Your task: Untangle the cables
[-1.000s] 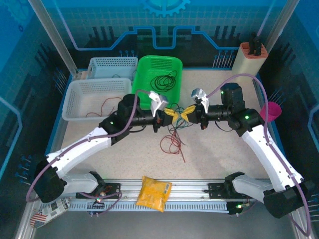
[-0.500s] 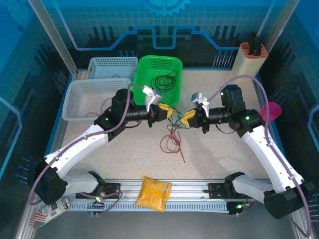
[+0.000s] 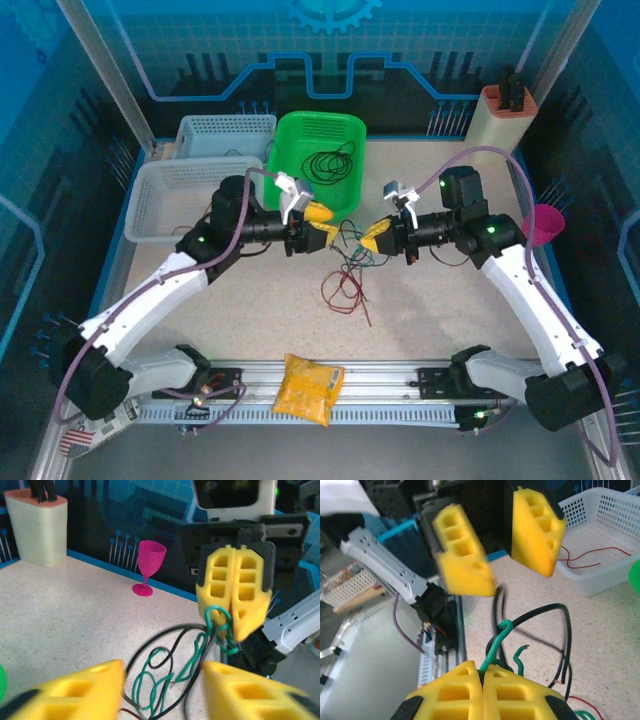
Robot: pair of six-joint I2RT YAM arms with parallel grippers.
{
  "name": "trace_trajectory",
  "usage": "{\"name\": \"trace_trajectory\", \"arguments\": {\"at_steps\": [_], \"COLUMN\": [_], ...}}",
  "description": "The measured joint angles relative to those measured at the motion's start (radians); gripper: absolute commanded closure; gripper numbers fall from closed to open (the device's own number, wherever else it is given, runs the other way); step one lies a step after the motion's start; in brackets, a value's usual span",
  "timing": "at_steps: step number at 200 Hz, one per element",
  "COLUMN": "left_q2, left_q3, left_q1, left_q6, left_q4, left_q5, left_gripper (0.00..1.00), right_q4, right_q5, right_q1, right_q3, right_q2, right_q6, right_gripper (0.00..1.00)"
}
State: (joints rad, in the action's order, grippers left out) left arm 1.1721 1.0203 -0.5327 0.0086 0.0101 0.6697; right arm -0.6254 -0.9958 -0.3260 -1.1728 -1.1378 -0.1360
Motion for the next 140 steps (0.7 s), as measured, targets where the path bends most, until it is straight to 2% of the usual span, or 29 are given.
{"name": "trace_trajectory", "arguments": {"at_steps": [13, 42, 84, 101, 123, 140], "left_q2": [-0.036, -0.104, -0.124, -0.087, 0.019, 0.097], "left_q3": [0.000, -0.014, -0.021, -0.022, -0.021, -0.020], "left_q1": [0.012, 0.045, 0.071, 0.104, 0.174, 0.190], "left_q6": [0.026, 0.062, 0.031, -0.040, -0.181, -0.248], "left_q4": [-0.034, -0.084, -0.096, -0.079, 0.012, 0.058], "left_q5": [0.000, 0.029, 0.060, 0.082, 0.199, 0.270], "left_gripper": [0.36, 0.34, 0.24, 0.26, 0.35, 0.40], "right_q4": [0.027, 0.064, 0.130, 0.152, 0.155, 0.153], "right_q5": [-0.015, -0.035, -0.077, -0.101, -0.133, -0.151], "right_q1": [0.001, 0.001, 0.002, 0.002, 0.002, 0.002], "right_q3": [0.000, 0.000, 0.001, 0.002, 0.002, 0.002], "right_q2": [-0.004, -0.014, -0.027, -0.026, -0.026, -0.025], "right_q6": [0.042, 0.117, 0.219, 0.239, 0.247, 0.245], "right_gripper": [1.00, 1.00, 1.00, 1.00, 1.00, 1.00]}}
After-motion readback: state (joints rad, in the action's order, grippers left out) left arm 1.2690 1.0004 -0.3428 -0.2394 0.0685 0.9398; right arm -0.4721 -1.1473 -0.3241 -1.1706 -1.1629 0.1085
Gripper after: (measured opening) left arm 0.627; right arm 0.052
